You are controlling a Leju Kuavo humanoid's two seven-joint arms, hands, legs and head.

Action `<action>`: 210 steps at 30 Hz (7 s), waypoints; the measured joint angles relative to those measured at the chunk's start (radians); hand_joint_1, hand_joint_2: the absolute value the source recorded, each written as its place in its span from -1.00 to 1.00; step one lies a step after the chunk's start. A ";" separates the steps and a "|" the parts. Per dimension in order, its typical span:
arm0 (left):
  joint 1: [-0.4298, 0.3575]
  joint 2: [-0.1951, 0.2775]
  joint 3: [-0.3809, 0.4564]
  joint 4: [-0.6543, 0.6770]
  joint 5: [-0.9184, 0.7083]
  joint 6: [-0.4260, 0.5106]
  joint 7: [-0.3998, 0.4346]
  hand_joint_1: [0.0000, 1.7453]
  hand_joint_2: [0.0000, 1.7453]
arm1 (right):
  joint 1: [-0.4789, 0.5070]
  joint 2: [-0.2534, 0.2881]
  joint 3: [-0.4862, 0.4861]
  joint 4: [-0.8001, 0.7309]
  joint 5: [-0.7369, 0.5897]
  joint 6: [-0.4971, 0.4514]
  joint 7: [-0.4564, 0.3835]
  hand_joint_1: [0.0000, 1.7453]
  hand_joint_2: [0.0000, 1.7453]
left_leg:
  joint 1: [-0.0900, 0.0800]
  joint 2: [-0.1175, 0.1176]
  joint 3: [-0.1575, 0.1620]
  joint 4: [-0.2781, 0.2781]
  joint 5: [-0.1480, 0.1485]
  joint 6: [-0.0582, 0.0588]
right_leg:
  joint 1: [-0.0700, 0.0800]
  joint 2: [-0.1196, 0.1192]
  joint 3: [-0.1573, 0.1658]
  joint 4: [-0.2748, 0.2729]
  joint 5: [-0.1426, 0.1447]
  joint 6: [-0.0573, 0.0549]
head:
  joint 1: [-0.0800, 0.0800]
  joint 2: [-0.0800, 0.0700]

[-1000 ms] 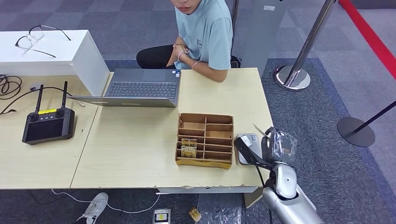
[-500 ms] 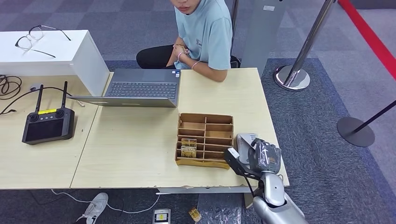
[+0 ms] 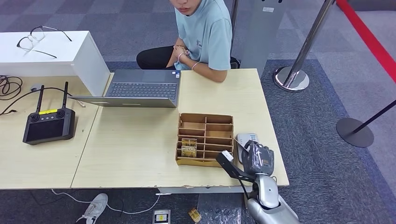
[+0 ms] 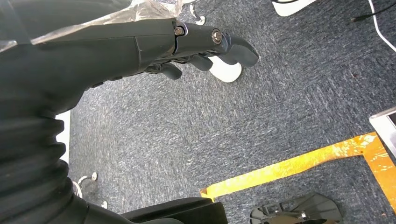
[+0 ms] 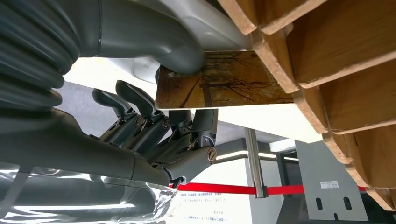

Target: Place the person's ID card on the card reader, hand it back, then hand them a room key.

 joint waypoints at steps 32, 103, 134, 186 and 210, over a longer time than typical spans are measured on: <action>0.001 0.000 0.000 0.000 -0.014 0.000 -0.025 -1.00 1.00 | -0.092 -0.067 0.008 -0.091 0.066 0.036 0.078 1.00 1.00 | 0.000 0.002 0.000 0.001 0.000 0.000 | 0.000 0.002 0.000 0.000 0.000 0.000 | 0.000 0.000; -0.003 -0.010 0.000 0.000 -0.029 0.013 -0.043 -1.00 1.00 | -0.281 0.001 0.232 -0.246 -0.027 0.075 -0.008 1.00 1.00 | 0.000 0.002 -0.004 0.000 0.000 0.000 | 0.000 0.002 -0.004 0.000 0.000 0.000 | 0.000 0.000; -0.003 -0.012 0.000 0.000 -0.030 0.010 -0.042 -1.00 1.00 | -0.316 -0.013 0.263 -0.173 -0.082 0.055 0.010 1.00 1.00 | 0.000 0.002 -0.005 0.000 0.000 0.000 | 0.000 0.002 -0.005 0.000 0.000 0.000 | 0.000 0.000; -0.003 -0.016 -0.001 0.000 -0.035 0.006 -0.036 -1.00 1.00 | -0.327 -0.036 0.268 -0.140 -0.121 0.067 0.002 -1.00 1.00 | 0.000 0.002 -0.006 0.000 0.000 0.000 | 0.000 0.002 -0.005 0.000 0.000 0.000 | 0.000 0.000; -0.003 -0.015 -0.001 0.000 -0.027 0.018 -0.043 -1.00 1.00 | -0.329 -0.022 0.275 -0.208 -0.074 0.045 -0.006 -1.00 1.00 | 0.000 0.002 -0.006 0.000 0.000 0.000 | 0.000 0.002 -0.006 0.000 0.000 0.000 | 0.000 0.000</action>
